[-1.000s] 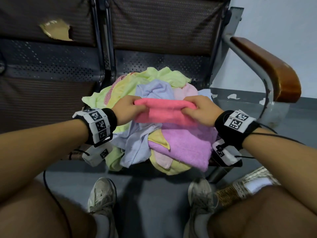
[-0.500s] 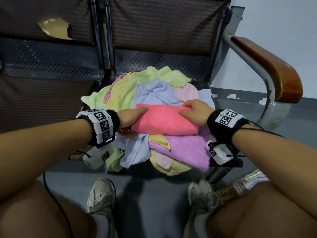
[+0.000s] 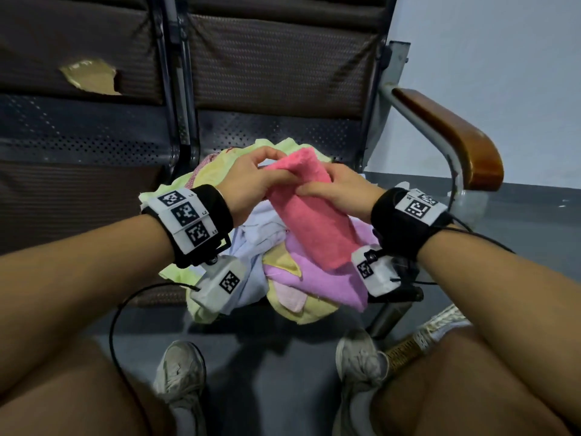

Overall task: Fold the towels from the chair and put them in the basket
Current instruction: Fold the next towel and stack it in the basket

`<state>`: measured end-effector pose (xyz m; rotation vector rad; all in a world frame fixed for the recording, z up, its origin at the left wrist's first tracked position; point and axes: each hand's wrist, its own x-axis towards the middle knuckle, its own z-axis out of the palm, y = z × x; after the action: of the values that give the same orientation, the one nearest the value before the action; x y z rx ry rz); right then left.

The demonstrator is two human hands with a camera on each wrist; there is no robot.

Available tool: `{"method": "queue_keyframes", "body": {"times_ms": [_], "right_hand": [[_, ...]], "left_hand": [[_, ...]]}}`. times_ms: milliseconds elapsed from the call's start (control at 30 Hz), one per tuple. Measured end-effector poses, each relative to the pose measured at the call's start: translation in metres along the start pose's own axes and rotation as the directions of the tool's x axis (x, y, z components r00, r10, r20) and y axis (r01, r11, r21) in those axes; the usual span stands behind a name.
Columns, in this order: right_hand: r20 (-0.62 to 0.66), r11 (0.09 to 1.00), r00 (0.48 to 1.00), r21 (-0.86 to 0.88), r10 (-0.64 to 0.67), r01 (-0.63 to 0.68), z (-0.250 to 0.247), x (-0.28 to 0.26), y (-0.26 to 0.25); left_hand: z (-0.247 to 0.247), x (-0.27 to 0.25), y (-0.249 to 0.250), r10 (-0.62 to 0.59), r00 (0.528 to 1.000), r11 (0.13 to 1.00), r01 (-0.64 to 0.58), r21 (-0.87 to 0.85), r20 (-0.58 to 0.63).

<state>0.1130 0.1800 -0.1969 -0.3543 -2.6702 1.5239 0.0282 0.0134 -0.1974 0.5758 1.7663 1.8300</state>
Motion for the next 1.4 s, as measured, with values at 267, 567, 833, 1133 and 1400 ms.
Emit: {"method": "queue_keyframes", "body": {"times_ms": [267, 567, 833, 1133, 1400], "right_hand": [[-0.187, 0.875, 0.965, 0.478, 0.183, -0.073, -0.032, -0.033, 0.015], [-0.243, 0.769, 0.875, 0.608, 0.419, -0.199, -0.154, -0.155, 0.106], [-0.301, 0.613, 0.597, 0.663, 0.744, -0.43, -0.179, -0.269, 0.265], [-0.238, 0.51, 0.52, 0.715, 0.82, -0.477, -0.129, -0.279, 0.417], [-0.19, 0.448, 0.464, 0.709, 0.865, -0.545, -0.104, -0.26, 0.449]], "left_hand": [[0.034, -0.022, -0.025, -0.267, 0.941, 0.954, 0.228, 0.193, 0.209], [0.19, -0.023, -0.049, -0.35, 0.817, 0.925, 0.224, 0.308, 0.459], [0.345, -0.048, -0.149, -0.508, 0.718, 0.834, 0.274, 0.478, 0.476], [0.404, -0.021, -0.247, -0.59, 0.7, 0.533, -0.036, 0.845, 0.402], [0.413, -0.009, -0.271, -0.717, 0.611, 0.39, -0.047, 0.92, 0.335]]}}
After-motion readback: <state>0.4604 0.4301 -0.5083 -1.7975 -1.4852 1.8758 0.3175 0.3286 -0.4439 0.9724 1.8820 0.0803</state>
